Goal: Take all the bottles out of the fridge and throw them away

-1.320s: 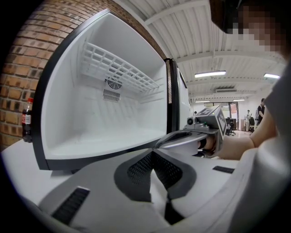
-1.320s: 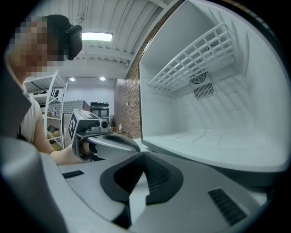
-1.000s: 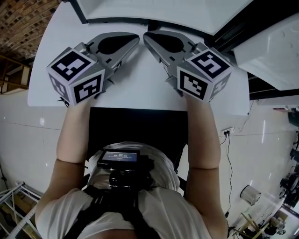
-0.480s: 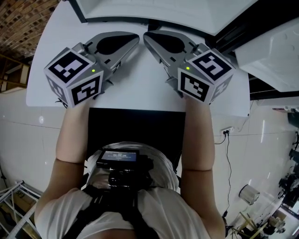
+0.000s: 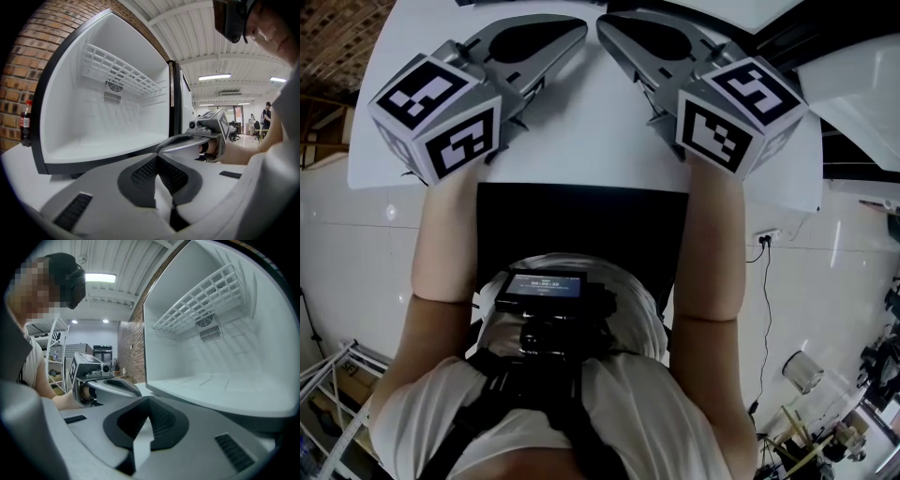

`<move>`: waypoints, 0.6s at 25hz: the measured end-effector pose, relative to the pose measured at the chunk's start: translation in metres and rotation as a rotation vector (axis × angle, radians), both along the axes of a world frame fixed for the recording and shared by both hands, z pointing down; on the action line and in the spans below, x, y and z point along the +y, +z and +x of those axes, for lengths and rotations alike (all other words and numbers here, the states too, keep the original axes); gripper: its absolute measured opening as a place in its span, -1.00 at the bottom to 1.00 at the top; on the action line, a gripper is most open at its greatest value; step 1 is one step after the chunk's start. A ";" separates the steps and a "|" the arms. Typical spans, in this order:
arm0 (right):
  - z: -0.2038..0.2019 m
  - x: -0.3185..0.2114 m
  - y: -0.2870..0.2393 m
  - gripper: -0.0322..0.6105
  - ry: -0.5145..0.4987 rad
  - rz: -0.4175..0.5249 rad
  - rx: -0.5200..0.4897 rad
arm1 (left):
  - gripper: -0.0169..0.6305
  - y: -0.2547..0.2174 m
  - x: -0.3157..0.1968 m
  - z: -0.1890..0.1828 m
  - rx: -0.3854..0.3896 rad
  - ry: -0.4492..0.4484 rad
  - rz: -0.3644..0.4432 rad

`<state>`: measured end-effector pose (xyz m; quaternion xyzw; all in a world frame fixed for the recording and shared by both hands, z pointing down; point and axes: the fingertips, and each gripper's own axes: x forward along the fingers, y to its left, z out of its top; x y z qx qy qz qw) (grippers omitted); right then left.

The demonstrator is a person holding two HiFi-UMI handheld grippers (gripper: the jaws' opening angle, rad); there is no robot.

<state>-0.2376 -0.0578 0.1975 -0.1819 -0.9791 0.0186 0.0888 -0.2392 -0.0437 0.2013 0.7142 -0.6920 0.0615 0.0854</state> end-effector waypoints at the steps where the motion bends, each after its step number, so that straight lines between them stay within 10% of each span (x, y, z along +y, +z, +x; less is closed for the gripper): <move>1: 0.000 0.000 0.000 -0.90 -0.001 -0.001 0.001 | -0.91 0.000 0.000 0.000 0.001 0.000 0.000; 15: 0.001 -0.004 0.002 -0.90 0.000 -0.003 0.005 | -0.91 0.002 -0.003 0.001 0.003 0.000 -0.003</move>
